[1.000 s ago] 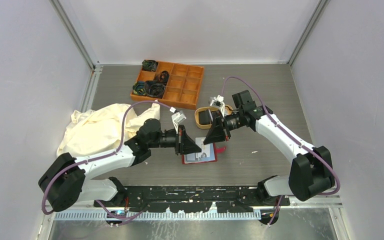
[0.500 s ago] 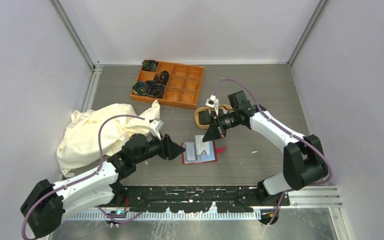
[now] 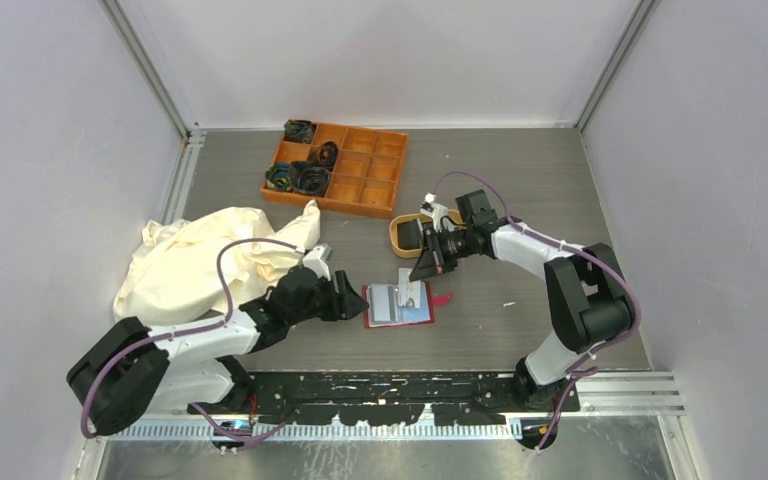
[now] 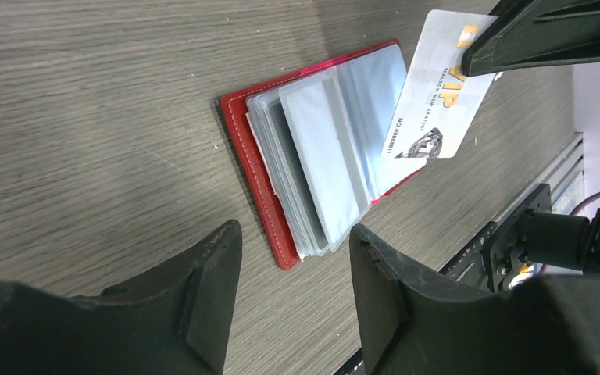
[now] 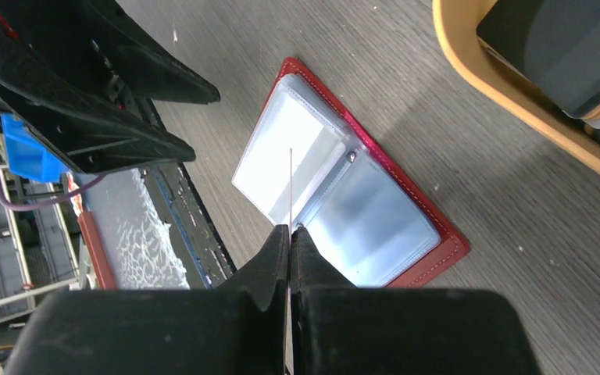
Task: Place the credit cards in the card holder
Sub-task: Insert the credit card into the card holder.
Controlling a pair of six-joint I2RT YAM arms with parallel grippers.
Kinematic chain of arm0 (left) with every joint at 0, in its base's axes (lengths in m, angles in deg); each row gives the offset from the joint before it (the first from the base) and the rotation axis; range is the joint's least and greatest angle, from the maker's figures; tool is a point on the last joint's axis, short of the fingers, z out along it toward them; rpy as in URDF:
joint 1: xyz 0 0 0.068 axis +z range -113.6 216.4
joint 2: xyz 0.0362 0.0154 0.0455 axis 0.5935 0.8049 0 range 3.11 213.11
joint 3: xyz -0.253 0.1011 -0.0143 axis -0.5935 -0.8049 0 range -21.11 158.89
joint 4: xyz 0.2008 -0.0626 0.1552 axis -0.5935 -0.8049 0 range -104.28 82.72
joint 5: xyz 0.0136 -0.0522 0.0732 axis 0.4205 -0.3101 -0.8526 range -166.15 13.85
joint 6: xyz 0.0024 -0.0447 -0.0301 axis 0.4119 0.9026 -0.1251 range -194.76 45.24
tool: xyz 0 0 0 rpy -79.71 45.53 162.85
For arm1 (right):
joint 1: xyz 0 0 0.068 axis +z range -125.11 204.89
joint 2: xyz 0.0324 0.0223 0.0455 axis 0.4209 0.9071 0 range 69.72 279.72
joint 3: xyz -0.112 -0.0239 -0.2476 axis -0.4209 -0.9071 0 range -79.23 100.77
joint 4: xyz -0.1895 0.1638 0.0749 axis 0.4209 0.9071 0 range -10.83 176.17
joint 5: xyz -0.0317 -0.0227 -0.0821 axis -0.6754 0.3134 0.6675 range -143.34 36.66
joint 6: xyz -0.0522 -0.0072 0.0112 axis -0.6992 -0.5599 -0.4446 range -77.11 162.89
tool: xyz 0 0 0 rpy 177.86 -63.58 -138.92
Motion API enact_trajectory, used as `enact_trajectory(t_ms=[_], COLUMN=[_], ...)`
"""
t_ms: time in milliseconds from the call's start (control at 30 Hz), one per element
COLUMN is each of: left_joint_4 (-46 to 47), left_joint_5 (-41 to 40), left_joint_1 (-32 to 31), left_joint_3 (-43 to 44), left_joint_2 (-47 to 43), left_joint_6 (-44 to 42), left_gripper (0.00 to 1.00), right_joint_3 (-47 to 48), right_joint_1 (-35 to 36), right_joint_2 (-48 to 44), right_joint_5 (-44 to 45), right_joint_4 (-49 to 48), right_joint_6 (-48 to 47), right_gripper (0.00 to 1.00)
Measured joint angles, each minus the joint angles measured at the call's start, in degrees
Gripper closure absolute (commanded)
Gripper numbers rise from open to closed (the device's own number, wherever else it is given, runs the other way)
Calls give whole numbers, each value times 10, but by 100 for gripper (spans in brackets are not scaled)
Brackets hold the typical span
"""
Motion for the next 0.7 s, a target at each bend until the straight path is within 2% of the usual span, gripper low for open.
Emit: enact_trajectory(t_ms=[300, 467, 700], left_joint_4=[-6, -51, -92], left_joint_5=[-10, -27, -33], left_joint_1=[-15, -16, -22], left_joint_3=[57, 80, 99], left_joint_2=[83, 100, 138], left_joint_6=[17, 19, 20], left_gripper=[52, 57, 57], right_joint_3=[-2, -2, -4], right_joint_1=[-1, -1, -2], right_joint_2=[42, 76, 84], right_joint_5=[0, -2, -9], right_joint_4=[-24, -27, -35], right_joint_6=[47, 63, 80], right_gripper=[99, 99, 99])
